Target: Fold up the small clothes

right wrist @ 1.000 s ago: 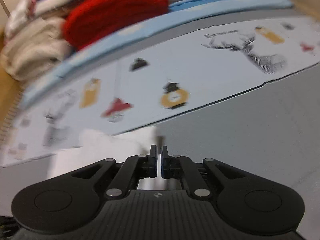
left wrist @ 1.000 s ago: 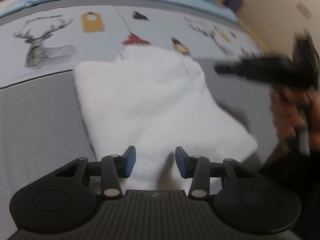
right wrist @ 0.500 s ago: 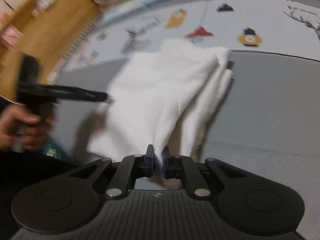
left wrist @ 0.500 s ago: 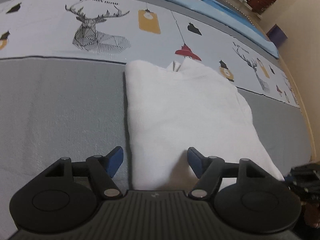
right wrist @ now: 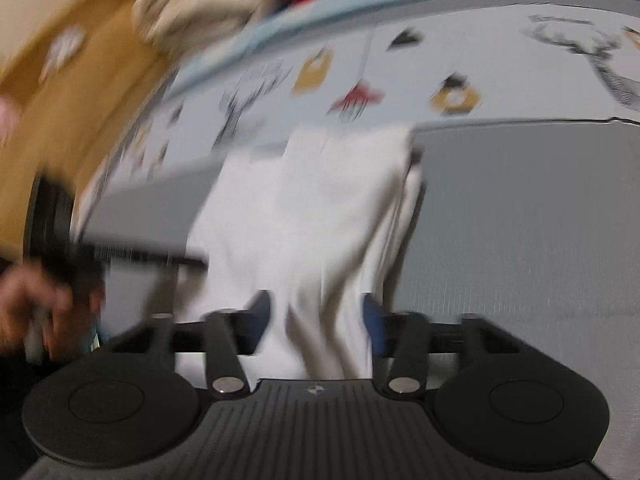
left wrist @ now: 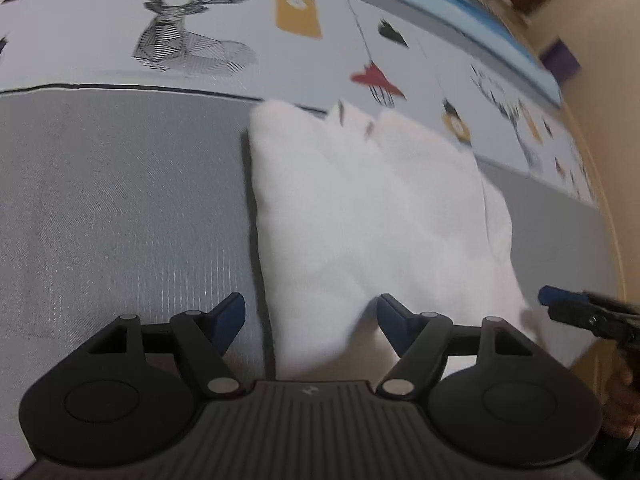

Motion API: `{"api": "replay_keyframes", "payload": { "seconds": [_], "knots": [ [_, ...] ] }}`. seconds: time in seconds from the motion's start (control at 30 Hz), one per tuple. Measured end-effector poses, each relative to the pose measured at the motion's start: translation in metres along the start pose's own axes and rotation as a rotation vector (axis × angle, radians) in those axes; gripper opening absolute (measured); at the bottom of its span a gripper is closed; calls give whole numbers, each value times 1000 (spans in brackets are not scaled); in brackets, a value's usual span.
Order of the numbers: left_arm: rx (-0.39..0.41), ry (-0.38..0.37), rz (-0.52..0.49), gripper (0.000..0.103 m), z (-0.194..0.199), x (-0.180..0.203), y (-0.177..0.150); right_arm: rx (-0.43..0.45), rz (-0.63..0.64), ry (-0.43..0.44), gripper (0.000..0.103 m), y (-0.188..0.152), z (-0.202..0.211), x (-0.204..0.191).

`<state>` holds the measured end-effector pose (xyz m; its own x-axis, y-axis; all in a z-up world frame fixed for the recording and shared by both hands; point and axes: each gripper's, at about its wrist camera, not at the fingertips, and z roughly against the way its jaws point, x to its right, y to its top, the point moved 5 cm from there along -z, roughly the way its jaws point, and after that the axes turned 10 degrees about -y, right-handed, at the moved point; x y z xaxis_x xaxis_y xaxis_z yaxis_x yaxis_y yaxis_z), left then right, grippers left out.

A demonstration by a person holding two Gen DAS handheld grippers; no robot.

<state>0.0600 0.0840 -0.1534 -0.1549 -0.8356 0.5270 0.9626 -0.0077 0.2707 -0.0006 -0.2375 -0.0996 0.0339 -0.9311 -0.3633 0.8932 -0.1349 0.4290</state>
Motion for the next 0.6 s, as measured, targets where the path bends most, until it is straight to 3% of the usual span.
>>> {"api": "replay_keyframes", "payload": {
  "seconds": [0.1, 0.23, 0.33, 0.43, 0.5, 0.6],
  "knots": [
    [25, -4, 72, 78, -6, -4, 8, -4, -124, -20, 57, 18, -21, 6],
    [28, -19, 137, 72, -23, -2, 16, -100, -169, -145, 57, 21, -66, 6],
    [25, 20, 114, 60, -33, 0, 22, -133, -217, -192, 56, 18, -81, 5],
    [68, 54, -5, 34, -30, 16, 34, -101, -265, -191, 31, 27, -82, 4],
    [136, 50, -66, 32, -20, 29, 46, -49, -272, -179, 23, 34, -77, 2],
    [273, 29, -143, 34, -3, 46, 66, 118, -226, -148, 23, 54, -53, -5]
  ]
}}
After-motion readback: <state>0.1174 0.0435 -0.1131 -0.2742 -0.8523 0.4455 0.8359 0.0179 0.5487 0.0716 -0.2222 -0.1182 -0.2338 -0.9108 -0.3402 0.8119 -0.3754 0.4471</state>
